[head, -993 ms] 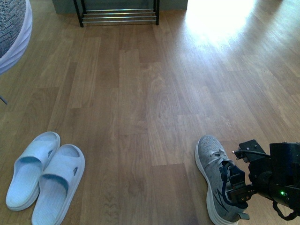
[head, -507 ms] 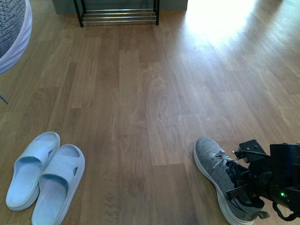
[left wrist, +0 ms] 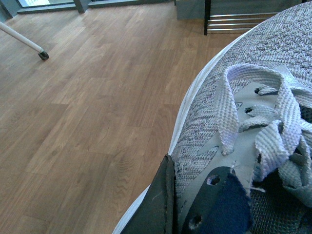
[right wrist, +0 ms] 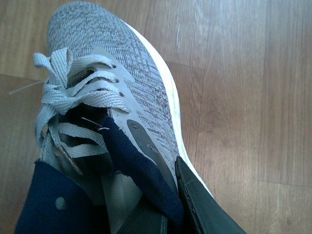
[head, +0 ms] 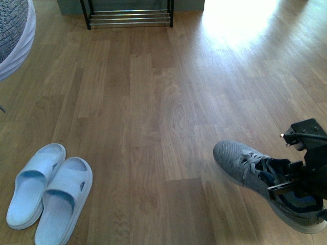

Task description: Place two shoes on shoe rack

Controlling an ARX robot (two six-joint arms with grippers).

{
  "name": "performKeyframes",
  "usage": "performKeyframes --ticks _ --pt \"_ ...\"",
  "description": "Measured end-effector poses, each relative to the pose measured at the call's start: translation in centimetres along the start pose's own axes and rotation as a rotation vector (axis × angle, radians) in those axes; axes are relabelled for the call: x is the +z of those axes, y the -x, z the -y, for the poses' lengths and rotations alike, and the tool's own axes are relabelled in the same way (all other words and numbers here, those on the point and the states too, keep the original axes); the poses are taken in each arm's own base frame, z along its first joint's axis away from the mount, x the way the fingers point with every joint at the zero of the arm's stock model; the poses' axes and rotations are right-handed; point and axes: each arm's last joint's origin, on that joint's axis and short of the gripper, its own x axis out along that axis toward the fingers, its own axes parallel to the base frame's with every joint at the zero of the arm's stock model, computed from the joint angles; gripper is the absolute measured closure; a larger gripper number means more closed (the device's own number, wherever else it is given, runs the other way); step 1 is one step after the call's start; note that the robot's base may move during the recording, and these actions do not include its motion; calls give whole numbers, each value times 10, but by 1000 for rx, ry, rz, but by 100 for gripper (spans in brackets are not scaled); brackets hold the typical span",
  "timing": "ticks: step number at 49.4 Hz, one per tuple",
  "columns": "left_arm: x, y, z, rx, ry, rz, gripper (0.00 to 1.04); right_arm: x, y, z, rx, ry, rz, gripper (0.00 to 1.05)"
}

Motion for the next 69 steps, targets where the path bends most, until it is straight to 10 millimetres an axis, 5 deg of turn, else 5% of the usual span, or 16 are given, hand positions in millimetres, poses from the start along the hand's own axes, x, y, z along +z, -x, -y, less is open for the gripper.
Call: performKeyframes --ticks 22,48,69 --pt "0 0 0 0 0 0 103 64 127 20 5 -51 314 103" --pt "0 0 0 0 0 0 103 53 256 2 59 -39 657 103" --pt "0 0 0 2 0 1 103 53 261 2 56 -36 682 103"
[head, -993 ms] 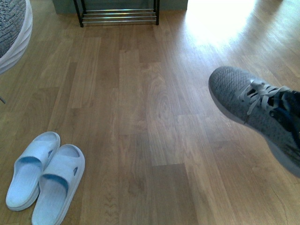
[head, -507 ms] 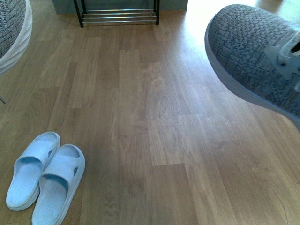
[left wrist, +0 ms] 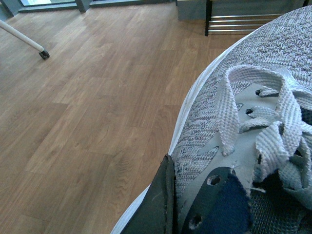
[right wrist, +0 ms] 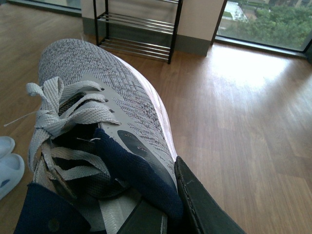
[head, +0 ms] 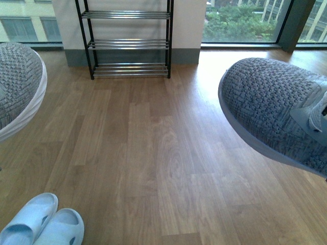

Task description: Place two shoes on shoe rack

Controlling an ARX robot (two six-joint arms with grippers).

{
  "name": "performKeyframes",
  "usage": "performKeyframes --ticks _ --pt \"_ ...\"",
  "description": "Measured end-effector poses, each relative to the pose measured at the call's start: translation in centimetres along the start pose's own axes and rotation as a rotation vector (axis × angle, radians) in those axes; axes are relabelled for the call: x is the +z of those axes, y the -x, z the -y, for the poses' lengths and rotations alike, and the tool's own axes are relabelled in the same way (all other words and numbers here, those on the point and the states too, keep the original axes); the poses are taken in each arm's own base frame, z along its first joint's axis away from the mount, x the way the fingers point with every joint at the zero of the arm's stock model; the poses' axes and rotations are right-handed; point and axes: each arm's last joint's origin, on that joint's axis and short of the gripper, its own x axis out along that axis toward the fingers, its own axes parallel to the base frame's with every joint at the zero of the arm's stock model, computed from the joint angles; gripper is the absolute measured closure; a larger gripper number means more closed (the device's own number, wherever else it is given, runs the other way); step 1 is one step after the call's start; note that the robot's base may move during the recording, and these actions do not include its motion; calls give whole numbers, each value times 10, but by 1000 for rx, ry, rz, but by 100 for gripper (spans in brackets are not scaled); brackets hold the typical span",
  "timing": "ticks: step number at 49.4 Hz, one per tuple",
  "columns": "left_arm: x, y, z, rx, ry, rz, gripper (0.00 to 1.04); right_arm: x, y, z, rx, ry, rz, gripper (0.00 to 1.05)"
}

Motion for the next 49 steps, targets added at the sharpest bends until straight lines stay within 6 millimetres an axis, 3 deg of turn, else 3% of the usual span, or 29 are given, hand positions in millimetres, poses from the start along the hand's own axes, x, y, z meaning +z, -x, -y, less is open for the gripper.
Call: performKeyframes --ticks 49 --pt "0 0 0 -6 -2 -1 103 -1 0 0 -3 -1 -3 103"
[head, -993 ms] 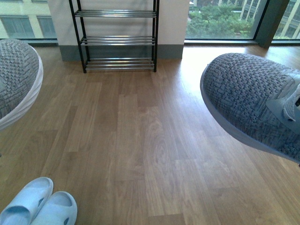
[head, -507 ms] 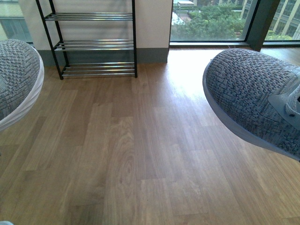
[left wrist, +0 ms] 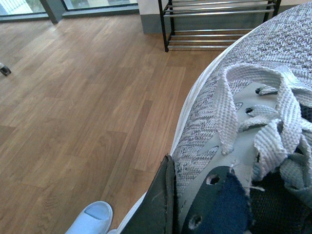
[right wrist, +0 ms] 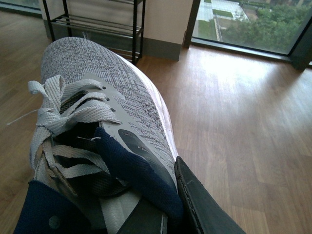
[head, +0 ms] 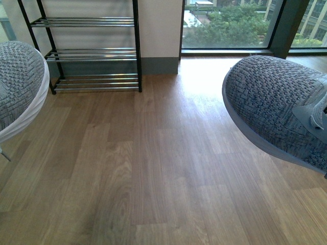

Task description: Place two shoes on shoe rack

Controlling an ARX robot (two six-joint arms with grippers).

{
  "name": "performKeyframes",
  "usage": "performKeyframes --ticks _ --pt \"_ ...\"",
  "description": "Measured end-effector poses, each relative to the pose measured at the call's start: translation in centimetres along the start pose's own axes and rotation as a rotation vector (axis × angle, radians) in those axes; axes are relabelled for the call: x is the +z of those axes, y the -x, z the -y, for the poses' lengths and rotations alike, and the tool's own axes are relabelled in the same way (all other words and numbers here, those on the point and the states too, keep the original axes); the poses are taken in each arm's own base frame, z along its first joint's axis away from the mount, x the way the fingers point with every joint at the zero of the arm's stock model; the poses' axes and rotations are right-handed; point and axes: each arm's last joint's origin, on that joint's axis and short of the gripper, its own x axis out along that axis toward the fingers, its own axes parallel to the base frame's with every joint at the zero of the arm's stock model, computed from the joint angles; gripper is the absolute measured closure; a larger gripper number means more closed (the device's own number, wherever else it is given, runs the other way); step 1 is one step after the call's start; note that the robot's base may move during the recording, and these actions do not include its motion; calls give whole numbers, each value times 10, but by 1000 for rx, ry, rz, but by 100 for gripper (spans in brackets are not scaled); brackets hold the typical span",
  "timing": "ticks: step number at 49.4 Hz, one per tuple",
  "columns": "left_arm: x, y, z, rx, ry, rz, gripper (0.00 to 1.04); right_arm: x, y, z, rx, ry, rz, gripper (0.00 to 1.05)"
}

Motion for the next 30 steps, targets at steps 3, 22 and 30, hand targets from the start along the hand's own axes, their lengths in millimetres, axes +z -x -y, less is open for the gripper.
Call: performKeyframes --ticks 3,22,30 --pt "0 0 0 1 0 0 103 0 0 0 2 0 0 103" --pt "0 0 0 6 0 0 103 0 0 0 1 0 -1 103" --pt "0 -1 -2 28 1 1 103 0 0 -1 27 0 3 103"
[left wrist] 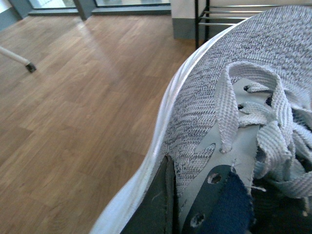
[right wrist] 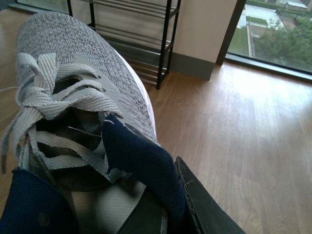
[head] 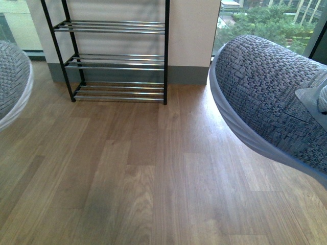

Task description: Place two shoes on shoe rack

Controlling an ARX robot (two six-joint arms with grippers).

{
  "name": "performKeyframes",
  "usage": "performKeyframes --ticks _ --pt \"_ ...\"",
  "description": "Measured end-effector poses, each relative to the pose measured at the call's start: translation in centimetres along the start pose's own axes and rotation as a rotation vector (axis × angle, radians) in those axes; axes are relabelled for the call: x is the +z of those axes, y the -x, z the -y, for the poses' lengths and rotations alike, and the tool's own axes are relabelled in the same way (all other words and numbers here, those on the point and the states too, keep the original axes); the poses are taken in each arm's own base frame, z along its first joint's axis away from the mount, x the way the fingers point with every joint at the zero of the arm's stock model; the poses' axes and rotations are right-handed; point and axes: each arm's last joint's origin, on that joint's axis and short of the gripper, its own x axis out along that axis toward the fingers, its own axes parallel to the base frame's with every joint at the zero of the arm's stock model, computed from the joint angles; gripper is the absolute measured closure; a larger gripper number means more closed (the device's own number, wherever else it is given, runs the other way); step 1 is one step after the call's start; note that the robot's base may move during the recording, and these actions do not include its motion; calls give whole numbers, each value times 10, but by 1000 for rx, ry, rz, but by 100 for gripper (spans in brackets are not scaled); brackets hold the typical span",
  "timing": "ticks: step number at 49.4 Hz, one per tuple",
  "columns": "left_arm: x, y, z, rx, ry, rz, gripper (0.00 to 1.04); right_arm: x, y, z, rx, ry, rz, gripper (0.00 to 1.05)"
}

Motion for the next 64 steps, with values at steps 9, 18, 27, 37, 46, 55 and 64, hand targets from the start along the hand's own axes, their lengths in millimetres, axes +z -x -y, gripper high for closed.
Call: performKeyframes --ticks 9,18,27,37,46,55,64 --pt "0 1 2 -42 -2 -2 103 0 0 1 -32 1 -4 103" --pt "0 1 1 -11 -2 0 103 0 0 1 -22 0 -2 103" --pt "0 1 1 -29 -1 -2 103 0 0 1 -21 0 -2 103" --pt "0 1 1 -22 -1 -1 103 0 0 1 -26 0 -4 103" --pt "0 1 1 -25 -1 -1 103 0 0 1 -21 0 -3 103" --pt "0 1 1 -24 -1 -1 103 0 0 1 -23 0 -3 103" --pt "0 1 1 -26 -1 -1 103 0 0 1 -23 0 -3 103"
